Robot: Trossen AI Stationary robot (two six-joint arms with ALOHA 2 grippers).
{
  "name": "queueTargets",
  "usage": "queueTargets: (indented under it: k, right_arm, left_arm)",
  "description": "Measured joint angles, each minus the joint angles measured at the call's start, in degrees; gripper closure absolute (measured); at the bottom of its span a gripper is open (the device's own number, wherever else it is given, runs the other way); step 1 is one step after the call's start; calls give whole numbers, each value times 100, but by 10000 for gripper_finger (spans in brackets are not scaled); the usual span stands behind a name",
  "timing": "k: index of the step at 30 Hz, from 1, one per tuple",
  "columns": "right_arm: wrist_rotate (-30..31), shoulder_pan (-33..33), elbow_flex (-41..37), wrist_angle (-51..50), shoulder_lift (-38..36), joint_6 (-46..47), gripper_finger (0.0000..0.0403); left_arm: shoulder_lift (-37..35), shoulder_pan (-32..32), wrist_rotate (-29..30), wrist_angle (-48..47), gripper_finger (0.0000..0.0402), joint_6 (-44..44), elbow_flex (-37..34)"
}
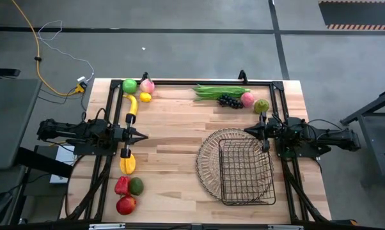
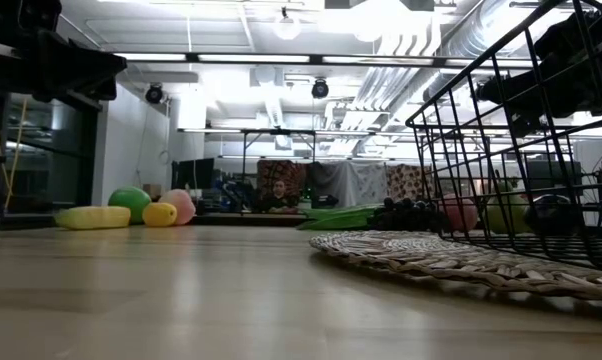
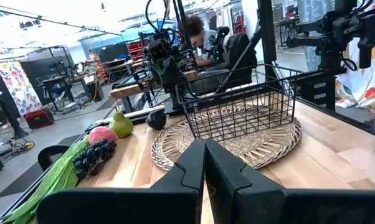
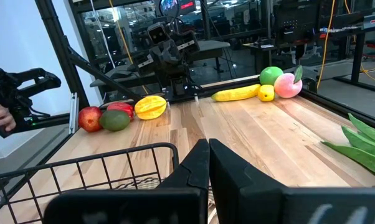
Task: Build produce basket
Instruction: Put the banana into the wire basket
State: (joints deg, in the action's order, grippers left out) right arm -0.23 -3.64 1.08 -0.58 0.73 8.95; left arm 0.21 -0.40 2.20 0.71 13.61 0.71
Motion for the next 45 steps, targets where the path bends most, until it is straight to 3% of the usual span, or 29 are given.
queueTargets:
  k: [10,14,18,22,27,29,32,36,40,45]
  right_arm:
    - [1,0,-1,0,1,0,402]
    - [0,0,0,0,0,0,402]
    - [0,0,-2,-1,0,0,402]
    - [2,0,-1,0,0,0,402]
    - [0,0,-2,0,0,0,402]
    - [2,0,0,0,0,0,402]
    - [0,0,-2,-2,0,0,402]
    - [0,0,-2,0,0,0,402]
    - [1,0,-1,-2,0,0,402]
    - [2,0,-1,-1,0,0,402]
  left_arm:
    - [2,0,17,50,398,4,0]
    - [124,-4,369,1043,398,-472,9]
    - [512,2,1297,1367,383,-927,78]
    - [1434,2,2443,1150,323,-1462,479]
    - [2893,87,4455,-831,229,-2089,1858]
    - [3424,205,4818,-2022,199,-2713,2511]
    - [4159,486,4676,-3688,168,-4063,3288]
    - [4961,1037,4005,-5147,152,-5431,3640]
    - [5617,1827,3320,-5581,153,-5942,3639]
    - [6288,2714,3091,-5491,153,-5869,3596]
